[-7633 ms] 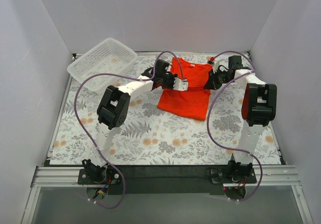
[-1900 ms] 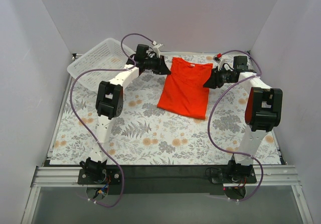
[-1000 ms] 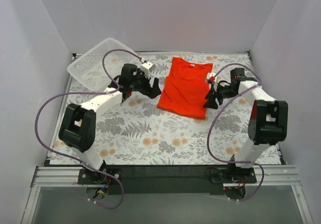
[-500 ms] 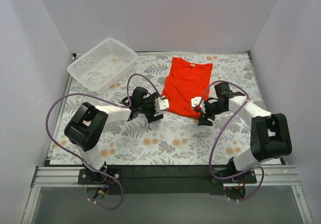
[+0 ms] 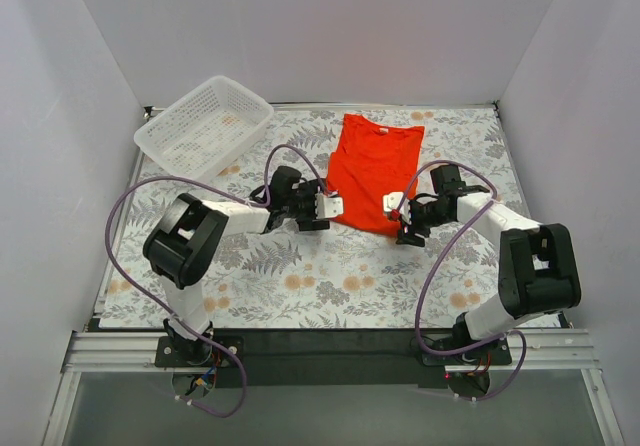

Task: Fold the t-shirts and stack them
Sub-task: Fold the tshirt

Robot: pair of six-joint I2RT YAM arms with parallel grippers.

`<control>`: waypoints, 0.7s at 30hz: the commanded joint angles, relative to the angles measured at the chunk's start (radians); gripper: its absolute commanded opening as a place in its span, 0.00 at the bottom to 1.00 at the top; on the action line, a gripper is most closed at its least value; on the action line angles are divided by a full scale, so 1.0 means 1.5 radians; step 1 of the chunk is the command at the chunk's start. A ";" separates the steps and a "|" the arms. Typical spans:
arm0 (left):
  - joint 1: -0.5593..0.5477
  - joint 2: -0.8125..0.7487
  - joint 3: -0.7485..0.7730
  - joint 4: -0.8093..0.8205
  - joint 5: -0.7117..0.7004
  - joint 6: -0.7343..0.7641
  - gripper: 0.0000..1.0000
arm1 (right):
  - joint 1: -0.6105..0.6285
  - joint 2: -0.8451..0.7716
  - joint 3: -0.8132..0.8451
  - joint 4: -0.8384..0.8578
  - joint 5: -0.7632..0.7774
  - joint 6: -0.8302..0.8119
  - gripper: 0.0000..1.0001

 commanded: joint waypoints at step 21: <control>-0.055 -0.030 -0.066 -0.083 0.039 -0.016 0.00 | 0.025 0.067 -0.046 0.100 0.147 0.052 0.12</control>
